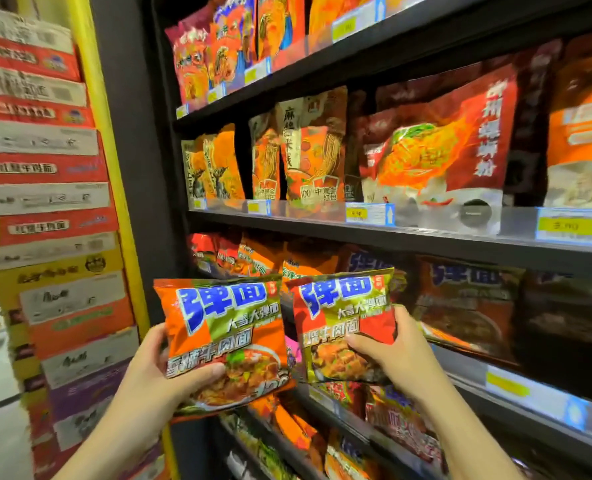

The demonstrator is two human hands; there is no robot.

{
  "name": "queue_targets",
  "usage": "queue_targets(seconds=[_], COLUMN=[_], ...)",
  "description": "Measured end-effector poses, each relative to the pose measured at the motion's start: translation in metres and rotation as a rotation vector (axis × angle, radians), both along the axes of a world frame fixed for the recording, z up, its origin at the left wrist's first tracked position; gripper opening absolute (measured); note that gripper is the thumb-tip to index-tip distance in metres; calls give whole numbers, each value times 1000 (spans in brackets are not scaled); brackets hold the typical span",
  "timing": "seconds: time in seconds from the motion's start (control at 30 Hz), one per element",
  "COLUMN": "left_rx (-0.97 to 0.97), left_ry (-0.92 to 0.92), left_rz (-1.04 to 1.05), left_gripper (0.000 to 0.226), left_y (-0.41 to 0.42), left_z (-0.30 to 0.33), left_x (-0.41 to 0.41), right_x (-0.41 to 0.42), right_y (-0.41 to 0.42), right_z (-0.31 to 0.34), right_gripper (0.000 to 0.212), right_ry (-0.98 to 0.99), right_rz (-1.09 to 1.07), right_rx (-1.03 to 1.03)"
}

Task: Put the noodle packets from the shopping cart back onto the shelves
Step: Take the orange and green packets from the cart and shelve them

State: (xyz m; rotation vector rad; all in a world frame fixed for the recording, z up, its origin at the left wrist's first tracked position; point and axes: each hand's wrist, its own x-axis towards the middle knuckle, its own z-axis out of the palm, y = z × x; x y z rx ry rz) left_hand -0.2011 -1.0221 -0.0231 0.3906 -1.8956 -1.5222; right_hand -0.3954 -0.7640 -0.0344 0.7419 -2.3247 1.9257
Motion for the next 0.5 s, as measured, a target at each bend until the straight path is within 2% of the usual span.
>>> queue_targets(seconds=[0.17, 0.43, 0.5], left_rx=[-15, 64, 59], left_ry=[16, 27, 24], left_rz=[-35, -283, -344], left_gripper=[68, 84, 77], left_y=[-38, -98, -107], left_z=[-6, -11, -10], left_x=[-58, -138, -157], right_x=[-43, -78, -84], right_y=[-23, -37, -39], right_z=[4, 16, 20], right_gripper=[48, 54, 49], right_ry=[29, 19, 22], right_rz=[-82, -358, -388], right_rx=[43, 81, 119])
